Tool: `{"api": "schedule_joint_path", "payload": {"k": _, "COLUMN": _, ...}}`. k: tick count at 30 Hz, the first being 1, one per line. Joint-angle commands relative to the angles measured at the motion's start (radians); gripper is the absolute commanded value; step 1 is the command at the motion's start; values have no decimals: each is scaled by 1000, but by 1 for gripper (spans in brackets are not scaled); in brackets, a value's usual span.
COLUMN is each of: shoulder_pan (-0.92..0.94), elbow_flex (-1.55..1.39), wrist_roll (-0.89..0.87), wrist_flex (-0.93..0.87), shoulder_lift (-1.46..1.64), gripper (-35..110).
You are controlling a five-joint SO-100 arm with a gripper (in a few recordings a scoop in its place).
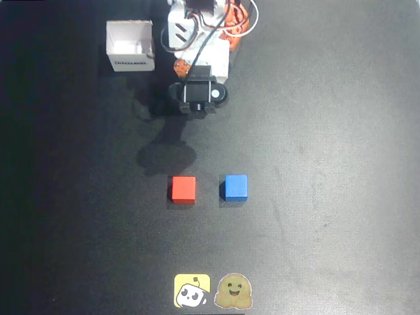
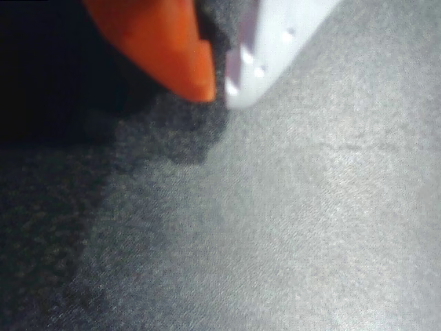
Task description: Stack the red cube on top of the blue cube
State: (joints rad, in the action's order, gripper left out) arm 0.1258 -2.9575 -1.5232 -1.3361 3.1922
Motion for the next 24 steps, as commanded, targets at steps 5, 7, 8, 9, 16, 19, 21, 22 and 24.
{"api": "schedule_joint_path", "payload": {"k": 5, "shoulder_pan": -2, "elbow_flex": 3, "wrist_roll": 3, "wrist_flex": -3, "shoulder_lift": 3, "gripper": 0}}
{"api": "schedule_joint_path", "payload": {"k": 7, "shoulder_pan": -2, "elbow_flex": 3, "wrist_roll": 3, "wrist_flex": -3, "shoulder_lift": 3, "gripper": 0}}
{"api": "schedule_joint_path", "payload": {"k": 8, "shoulder_pan": -2, "elbow_flex": 3, "wrist_roll": 3, "wrist_flex": -3, "shoulder_lift": 3, "gripper": 0}}
{"api": "schedule_joint_path", "payload": {"k": 9, "shoulder_pan": -2, "elbow_flex": 3, "wrist_roll": 3, "wrist_flex": -3, "shoulder_lift": 3, "gripper": 0}}
{"api": "schedule_joint_path", "payload": {"k": 16, "shoulder_pan": -2, "elbow_flex": 3, "wrist_roll": 3, "wrist_flex": -3, "shoulder_lift": 3, "gripper": 0}}
{"api": "schedule_joint_path", "payload": {"k": 19, "shoulder_pan": 0, "elbow_flex": 3, "wrist_roll": 2, "wrist_flex": -3, "shoulder_lift": 3, "gripper": 0}}
{"api": "schedule_joint_path", "payload": {"k": 21, "shoulder_pan": 5, "elbow_flex": 3, "wrist_roll": 2, "wrist_flex": -3, "shoulder_lift": 3, "gripper": 0}}
{"api": "schedule_joint_path", "payload": {"k": 22, "shoulder_pan": 6, "elbow_flex": 3, "wrist_roll": 2, "wrist_flex": -3, "shoulder_lift": 3, "gripper": 0}}
{"api": "schedule_joint_path", "payload": {"k": 24, "shoulder_pan": 8, "elbow_flex": 3, "wrist_roll": 2, "wrist_flex": -3, "shoulder_lift": 3, "gripper": 0}}
